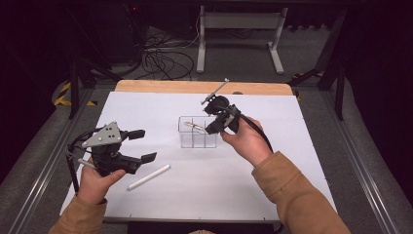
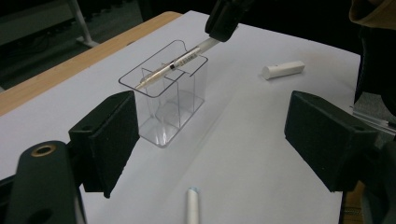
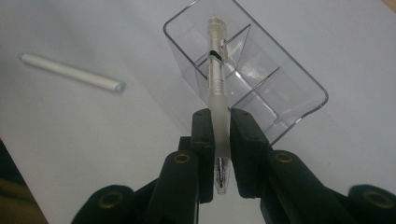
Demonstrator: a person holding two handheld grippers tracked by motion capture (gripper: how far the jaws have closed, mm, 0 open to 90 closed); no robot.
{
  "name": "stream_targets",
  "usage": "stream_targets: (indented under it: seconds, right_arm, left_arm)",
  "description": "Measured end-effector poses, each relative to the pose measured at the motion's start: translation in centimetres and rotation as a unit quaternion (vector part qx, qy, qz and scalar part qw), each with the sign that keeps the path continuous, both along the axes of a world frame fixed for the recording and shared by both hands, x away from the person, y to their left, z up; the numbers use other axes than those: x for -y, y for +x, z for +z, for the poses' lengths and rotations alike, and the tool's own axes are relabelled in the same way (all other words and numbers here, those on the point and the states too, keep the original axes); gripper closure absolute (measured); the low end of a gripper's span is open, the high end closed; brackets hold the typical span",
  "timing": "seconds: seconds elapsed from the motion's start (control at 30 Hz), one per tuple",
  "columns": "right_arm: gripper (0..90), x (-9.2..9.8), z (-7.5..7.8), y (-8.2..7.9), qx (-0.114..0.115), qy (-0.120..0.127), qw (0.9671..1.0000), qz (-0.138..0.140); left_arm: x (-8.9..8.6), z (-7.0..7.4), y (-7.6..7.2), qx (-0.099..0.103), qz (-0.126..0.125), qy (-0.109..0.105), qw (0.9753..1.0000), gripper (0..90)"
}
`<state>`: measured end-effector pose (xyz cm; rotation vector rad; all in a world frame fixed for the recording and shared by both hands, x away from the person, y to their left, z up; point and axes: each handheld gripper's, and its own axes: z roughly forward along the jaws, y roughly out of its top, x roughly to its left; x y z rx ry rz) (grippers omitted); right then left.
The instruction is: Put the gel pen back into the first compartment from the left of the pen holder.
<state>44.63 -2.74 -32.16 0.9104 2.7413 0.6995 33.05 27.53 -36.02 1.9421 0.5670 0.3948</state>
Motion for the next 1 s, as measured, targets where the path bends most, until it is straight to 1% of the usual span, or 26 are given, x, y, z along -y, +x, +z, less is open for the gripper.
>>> stream_targets:
  seconds: [0.17,0.6,0.63,0.67,0.7,0.77,0.8,0.87,0.93,0.97,1.0]
  right_arm:
    - [80.0,-0.7,-0.1,0.2,0.003,0.004,1.0000,0.000]
    - [78.9,-1.3,-0.3,0.7,0.014,0.016,0.9998,0.000]
    - [75.3,-1.3,-0.3,0.7,0.015,0.020,0.9997,0.001]
    - [64.9,-1.3,-0.2,0.7,0.018,0.024,0.9996,0.004]
    - [56.7,-1.2,-0.2,0.6,0.020,0.030,0.9993,0.009]
    - [46.5,-0.9,0.1,0.3,0.027,0.046,0.9983,0.023]
    - [41.4,-0.6,0.3,0.1,0.037,0.053,0.9975,0.027]
    - [35.1,0.0,0.6,-0.5,0.061,0.064,0.9956,0.031]
    - [29.4,0.8,0.9,-1.0,0.078,0.078,0.9933,0.032]
    - [27.6,1.3,1.1,-1.3,0.088,0.088,0.9917,0.031]
    - [25.3,1.7,1.2,-1.6,0.092,0.101,0.9902,0.032]
  left_arm:
    - [0.0,0.0,0.0,0.001,-0.001,0.001,1.0000,18.3]
    - [0.0,-0.1,0.0,-0.001,0.000,0.001,1.0000,18.3]
    - [0.0,-0.1,0.1,-0.001,0.000,0.001,1.0000,18.3]
    - [0.0,-0.1,0.1,-0.001,0.001,0.001,1.0000,18.3]
    - [-0.1,-0.2,0.1,0.000,0.000,0.003,1.0000,18.2]
    - [-0.1,-0.2,0.1,-0.002,0.002,0.002,1.0000,18.2]
    - [-0.1,-0.2,0.1,0.000,0.003,0.003,1.0000,18.2]
    - [-0.2,-0.2,0.0,-0.001,0.005,0.003,1.0000,18.2]
    - [-0.2,-0.2,0.0,0.000,0.006,0.003,1.0000,18.2]
    - [-0.1,-0.2,0.0,0.000,0.007,0.004,1.0000,18.2]
    - [-0.1,-0.2,0.0,0.001,0.007,0.004,1.0000,18.2]
